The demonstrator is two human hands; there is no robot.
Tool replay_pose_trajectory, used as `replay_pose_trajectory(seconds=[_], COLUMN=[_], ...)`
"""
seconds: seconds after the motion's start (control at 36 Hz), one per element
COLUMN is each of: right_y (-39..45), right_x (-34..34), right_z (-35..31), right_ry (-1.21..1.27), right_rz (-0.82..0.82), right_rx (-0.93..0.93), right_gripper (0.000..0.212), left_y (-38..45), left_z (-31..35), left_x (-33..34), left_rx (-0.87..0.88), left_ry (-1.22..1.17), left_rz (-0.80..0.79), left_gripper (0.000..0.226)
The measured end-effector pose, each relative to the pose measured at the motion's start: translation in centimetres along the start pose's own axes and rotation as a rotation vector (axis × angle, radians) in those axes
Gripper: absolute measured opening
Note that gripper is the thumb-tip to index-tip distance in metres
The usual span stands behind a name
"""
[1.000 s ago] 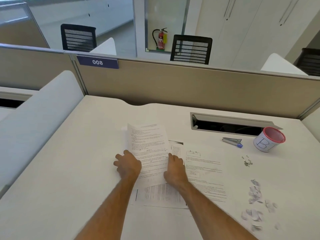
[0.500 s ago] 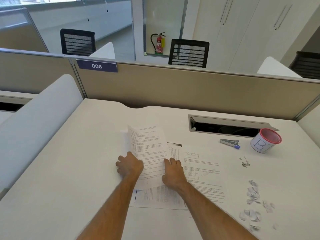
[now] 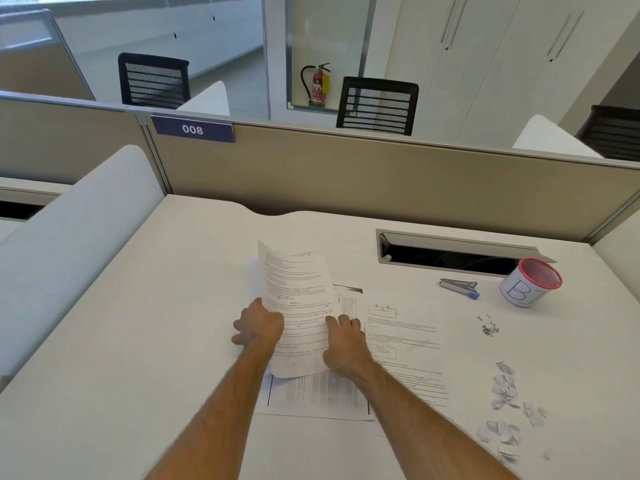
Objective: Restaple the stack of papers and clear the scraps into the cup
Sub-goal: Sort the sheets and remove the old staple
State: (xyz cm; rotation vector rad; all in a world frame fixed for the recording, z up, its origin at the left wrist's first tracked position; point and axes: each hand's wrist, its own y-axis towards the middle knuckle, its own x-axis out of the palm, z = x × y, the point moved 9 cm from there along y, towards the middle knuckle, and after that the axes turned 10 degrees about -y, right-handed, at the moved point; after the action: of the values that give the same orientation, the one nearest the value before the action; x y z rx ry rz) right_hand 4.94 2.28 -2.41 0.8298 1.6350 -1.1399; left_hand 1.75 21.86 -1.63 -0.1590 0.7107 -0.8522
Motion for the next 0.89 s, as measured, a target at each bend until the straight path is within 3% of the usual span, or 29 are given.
replay_pose_trajectory(seconds=[0.11,0.36,0.42,0.53,0.58,0.89], right_y=[0.0,-0.1,-0.1,0.0,0.0,0.1], right_x=[0.0,0.0,0.1,0.2,0.2,0.3], right_z=[0.1,0.1,0.2,0.2,0.2,0.3], right_ry=[-0.003,-0.002,-0.001,0.008,0.005,-0.002], right_rz=[0.004,0.014,0.014,0.015,0.015,0.021], right_rx=[0.002,0.001,0.002,0.000,0.000,0.014], right_gripper=[0.071,0.067,0.067,0.068,0.069,0.069], left_y=[0.7,1.3,0.7,-0.1,0.0,0.3], left_z=[-0.6,-0.3,0.1,-0.3,-1.1,0.5], left_x=[0.1,1.4,1.5,1.9,2.3,2.5], left_rx=[-0.016,-0.006,0.017,0.048,0.037,-0.020], left_ry=[-0.106,-0.200,-0.122,0.364,0.440,0.169], left_rz=[-0.025,-0.098,-0.110,-0.095,-0.095,-0.104], left_gripper=[0.007,0.019,0.033,0.039,0.042,0.035])
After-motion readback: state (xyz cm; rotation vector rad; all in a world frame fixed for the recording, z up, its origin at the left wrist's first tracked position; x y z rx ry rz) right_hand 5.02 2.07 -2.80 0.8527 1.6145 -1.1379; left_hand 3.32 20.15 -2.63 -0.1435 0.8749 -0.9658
